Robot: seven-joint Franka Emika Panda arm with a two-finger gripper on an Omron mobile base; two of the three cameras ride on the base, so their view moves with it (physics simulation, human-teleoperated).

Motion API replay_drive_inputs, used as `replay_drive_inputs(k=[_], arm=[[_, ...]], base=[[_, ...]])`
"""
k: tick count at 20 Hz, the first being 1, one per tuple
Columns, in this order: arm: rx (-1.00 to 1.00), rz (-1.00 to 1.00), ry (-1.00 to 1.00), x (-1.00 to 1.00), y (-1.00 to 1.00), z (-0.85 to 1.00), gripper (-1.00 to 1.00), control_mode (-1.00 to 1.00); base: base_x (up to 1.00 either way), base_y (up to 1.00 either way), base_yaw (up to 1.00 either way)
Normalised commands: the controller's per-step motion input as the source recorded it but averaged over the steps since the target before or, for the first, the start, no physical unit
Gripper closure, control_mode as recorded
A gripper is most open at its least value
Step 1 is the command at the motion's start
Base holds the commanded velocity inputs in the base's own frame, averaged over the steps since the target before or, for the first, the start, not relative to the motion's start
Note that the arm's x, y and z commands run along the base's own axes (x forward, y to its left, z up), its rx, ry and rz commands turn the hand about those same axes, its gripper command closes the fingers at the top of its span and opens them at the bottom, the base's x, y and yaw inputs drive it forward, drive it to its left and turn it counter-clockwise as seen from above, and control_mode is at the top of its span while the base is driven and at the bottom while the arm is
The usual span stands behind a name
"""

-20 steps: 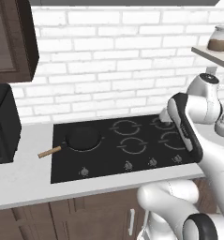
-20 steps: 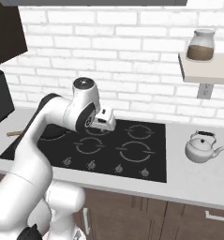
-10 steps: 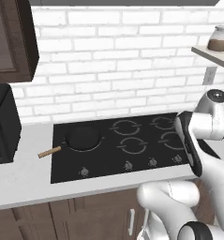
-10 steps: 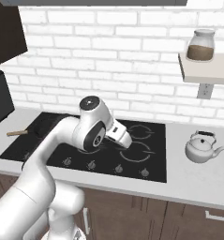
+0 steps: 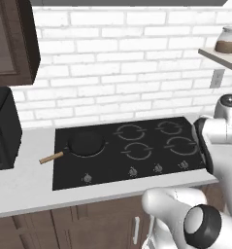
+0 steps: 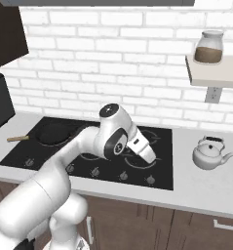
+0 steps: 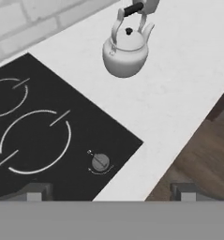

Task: Pick the kettle from the counter and place it on a stove burner. Then turn the burner on.

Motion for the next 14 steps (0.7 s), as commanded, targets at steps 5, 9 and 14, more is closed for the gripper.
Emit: replay_drive_inputs(k=[5, 9, 14], arm=[[0.00, -0.16, 0.03, 0.02, -0.81, 0.00, -1.00, -1.00], [0.02, -0.21, 0.00, 0.06, -0.70, 0.11, -1.00, -1.00], [0.06, -0.16, 0.00, 0.16, -0.36, 0.09, -1.00, -1.00]], base=[[0.00, 0.00, 0.00], [0.00, 0.00, 0.00], [0.00, 0.00, 0.00]])
